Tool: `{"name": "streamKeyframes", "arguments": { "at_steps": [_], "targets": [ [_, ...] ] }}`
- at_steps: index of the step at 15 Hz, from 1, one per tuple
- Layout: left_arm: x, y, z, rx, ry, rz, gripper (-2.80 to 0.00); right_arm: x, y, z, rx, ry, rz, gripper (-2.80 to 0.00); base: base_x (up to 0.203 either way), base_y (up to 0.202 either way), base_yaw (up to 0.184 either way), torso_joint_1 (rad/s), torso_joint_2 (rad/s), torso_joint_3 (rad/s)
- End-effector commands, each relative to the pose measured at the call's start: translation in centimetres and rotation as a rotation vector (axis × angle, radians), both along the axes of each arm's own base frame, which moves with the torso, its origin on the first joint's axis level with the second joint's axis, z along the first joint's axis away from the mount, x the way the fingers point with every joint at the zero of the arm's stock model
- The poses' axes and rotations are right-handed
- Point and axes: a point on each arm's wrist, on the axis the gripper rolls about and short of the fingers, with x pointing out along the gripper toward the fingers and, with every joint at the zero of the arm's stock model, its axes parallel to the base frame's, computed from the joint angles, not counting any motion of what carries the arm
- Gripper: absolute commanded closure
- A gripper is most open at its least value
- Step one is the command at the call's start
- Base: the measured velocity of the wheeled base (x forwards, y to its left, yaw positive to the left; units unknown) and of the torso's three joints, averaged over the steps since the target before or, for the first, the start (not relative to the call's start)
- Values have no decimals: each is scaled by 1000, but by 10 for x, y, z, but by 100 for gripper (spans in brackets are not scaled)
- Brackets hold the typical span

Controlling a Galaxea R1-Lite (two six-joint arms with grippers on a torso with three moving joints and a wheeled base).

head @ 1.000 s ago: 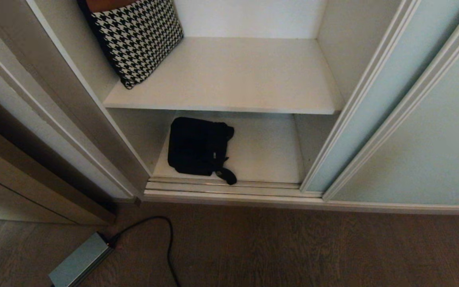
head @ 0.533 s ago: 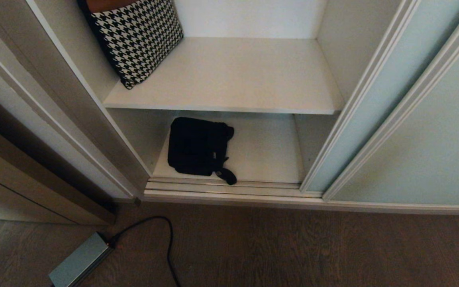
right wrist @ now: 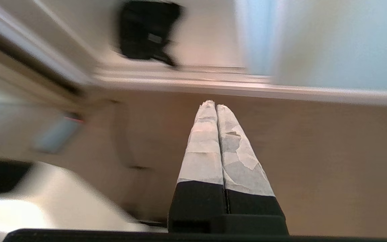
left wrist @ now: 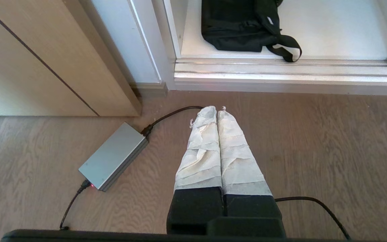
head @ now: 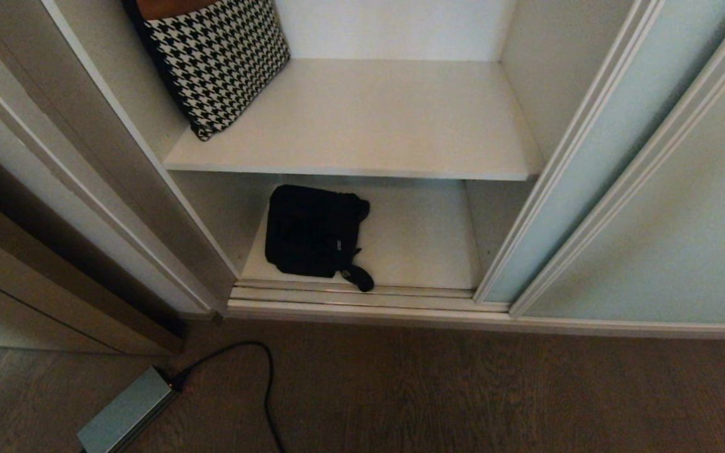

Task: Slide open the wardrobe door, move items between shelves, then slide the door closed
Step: Close the door

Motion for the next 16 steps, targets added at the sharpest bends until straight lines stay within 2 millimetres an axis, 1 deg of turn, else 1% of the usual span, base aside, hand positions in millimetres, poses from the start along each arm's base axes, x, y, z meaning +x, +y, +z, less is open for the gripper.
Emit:
{"name": "streamKeyframes", "arguments": {
  "at_steps": [1, 2, 5, 7, 9, 13, 14, 16],
  "targets": [
    [0, 0, 0, 1, 1, 0, 0, 24, 1, 42, 149, 86, 44, 0, 0, 0, 0, 0, 0, 0],
    [0, 0, 0, 1, 1, 1, 0, 31, 1, 54, 220, 108, 55, 0, 0, 0, 0, 0, 0, 0],
    [0, 0, 0, 1, 1, 0, 0, 68, 3, 87, 452, 167, 48, 0, 0, 0, 0, 0, 0, 0],
    [0, 0, 0, 1, 0, -1, 0, 91, 4, 101, 514, 149, 43, 0, 0, 0, 0, 0, 0, 0],
    [0, 0, 0, 1, 1, 1, 0, 106, 5, 105, 523, 156, 34, 0, 0, 0, 0, 0, 0, 0],
    [0, 0, 0, 1, 1, 1, 0, 124, 5, 107, 544, 108, 63, 0, 0, 0, 0, 0, 0, 0],
    [0, 0, 0, 1, 1, -1, 0, 127, 6, 105, 545, 101, 71, 0, 0, 0, 0, 0, 0, 0],
    [0, 0, 0, 1, 1, 1, 0, 126, 6, 104, 543, 97, 84, 0, 0, 0, 0, 0, 0, 0]
  ]
}}
